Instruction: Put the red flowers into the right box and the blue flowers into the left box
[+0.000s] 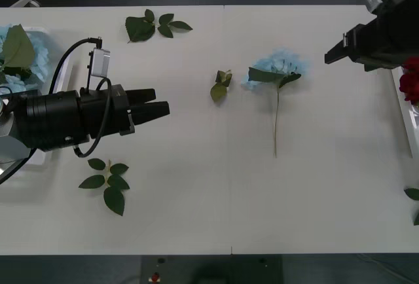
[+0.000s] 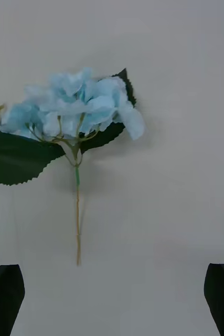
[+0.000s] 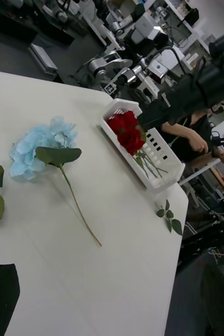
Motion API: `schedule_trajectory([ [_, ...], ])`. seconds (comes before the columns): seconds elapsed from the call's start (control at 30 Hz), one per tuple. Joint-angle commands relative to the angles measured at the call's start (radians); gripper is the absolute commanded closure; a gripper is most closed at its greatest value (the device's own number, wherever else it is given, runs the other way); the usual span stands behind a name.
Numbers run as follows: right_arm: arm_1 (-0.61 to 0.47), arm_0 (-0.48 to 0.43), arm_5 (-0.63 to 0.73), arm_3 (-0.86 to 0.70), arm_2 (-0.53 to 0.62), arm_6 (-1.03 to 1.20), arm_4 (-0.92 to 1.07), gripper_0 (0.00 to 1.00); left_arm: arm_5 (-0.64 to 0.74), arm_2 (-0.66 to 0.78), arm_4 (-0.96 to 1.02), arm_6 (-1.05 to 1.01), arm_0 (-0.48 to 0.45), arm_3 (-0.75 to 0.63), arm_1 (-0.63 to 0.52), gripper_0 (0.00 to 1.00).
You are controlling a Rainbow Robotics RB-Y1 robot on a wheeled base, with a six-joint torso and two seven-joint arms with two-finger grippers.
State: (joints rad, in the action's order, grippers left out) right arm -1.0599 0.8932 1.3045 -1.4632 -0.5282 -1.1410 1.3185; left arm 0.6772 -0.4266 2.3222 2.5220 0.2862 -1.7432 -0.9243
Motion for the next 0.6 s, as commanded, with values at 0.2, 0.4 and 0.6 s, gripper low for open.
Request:
schedule_trajectory([
  [0.2,0.155,0.187,-0.008,-0.023,-0.262,0.207,-0.222,0.00,-0.010,0.017,0.012,0.020,0.010,-0.024,0.012,0.00],
  [0.4,0.294,0.208,-0.002,0.069,-0.300,0.202,-0.357,0.00,-0.010,0.017,0.012,0.023,0.010,-0.024,0.012,0.00],
  [0.6,0.393,0.208,-0.002,0.178,-0.300,0.187,-0.449,0.00,-0.010,0.017,0.014,0.023,0.008,-0.024,0.013,0.00],
])
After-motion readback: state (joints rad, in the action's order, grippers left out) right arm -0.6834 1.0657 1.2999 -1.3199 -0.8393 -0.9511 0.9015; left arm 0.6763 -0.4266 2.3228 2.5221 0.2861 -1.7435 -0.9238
